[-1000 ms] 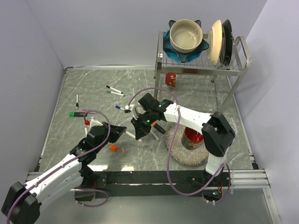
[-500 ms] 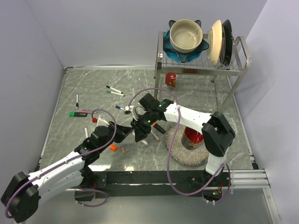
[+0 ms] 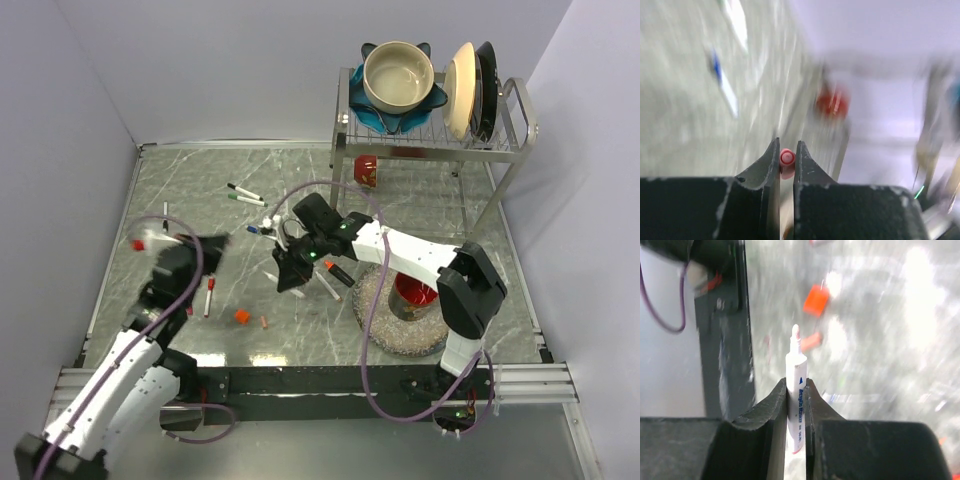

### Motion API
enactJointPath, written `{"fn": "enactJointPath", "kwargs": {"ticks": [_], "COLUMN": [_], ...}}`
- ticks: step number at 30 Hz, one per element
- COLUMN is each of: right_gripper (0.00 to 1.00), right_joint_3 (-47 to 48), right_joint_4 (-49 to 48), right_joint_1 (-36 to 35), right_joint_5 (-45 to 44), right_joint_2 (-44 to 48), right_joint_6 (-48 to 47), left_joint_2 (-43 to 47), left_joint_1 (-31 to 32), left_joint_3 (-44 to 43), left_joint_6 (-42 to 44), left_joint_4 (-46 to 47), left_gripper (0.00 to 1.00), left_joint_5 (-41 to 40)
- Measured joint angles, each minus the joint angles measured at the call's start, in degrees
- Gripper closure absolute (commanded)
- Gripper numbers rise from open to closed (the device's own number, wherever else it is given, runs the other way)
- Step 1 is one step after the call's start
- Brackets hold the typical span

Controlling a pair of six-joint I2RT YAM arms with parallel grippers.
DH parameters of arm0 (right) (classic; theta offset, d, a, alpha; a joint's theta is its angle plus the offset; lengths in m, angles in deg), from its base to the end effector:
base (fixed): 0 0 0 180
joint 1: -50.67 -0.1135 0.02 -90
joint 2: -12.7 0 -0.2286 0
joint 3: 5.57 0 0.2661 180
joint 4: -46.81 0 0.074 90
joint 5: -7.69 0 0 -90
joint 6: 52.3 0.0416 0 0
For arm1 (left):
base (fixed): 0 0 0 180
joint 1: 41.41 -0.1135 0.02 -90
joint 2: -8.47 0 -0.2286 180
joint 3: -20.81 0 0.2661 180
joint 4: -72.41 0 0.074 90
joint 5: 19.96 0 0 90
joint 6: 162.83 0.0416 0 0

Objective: Open the pen caps

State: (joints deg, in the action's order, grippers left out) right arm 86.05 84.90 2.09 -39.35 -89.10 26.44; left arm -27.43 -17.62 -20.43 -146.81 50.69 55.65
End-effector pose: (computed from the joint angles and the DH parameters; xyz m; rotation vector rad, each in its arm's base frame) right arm 0.2422 0.3173 0.2123 -1.5246 1.9202 1.1997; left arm 0.1958 -0.0750 0.2401 -0.9937 1.6875 -0.9374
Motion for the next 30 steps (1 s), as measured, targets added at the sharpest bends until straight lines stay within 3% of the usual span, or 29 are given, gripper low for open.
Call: {"fn": "enactJointPath", "kwargs": {"ticks": [2, 6, 15, 20, 24, 30], "right_gripper": [1.00, 1.00, 1.00, 1.00, 0.92, 0.90], "right_joint_3": [-1.14, -2.23, -3.13, -3.13, -2.91, -2.16], "right_joint_4": [3.30, 6.82, 5.64, 5.44, 5.60, 6.73], "right_joint_1": [-0.02, -0.02, -0.02, -0.02, -0.02, 0.09], "right_joint_5": [0.00, -0.52, -16.74, -25.94, -32.92, -39.50], "right_joint_2": [0.46, 0.46, 0.39, -0.04, -1.64, -6.67], "right_joint_6": [-0.13, -0.09, 3.19, 3.28, 2.64, 1.73], "left_joint_2": [-0.74, -1.53, -2.58, -1.66, -0.15, 2.51], "left_joint_1": [-6.73, -10.25, -11.08, -11.08, -11.08, -11.08], "left_joint_3": [-2.86, -3.56, -0.85, 6.86, 11.85, 13.31], "left_joint_6": [0.50, 0.92, 2.27, 3.34, 4.26, 5.75], "left_joint_4": [0.37, 1.05, 0.24, 0.04, -1.97, -3.26], "left_gripper": [0.99, 0.99, 0.99, 0.99, 0.99, 0.99], "left_joint_5": [-2.51, -2.38, 4.13, 10.40, 14.10, 16.72]}}
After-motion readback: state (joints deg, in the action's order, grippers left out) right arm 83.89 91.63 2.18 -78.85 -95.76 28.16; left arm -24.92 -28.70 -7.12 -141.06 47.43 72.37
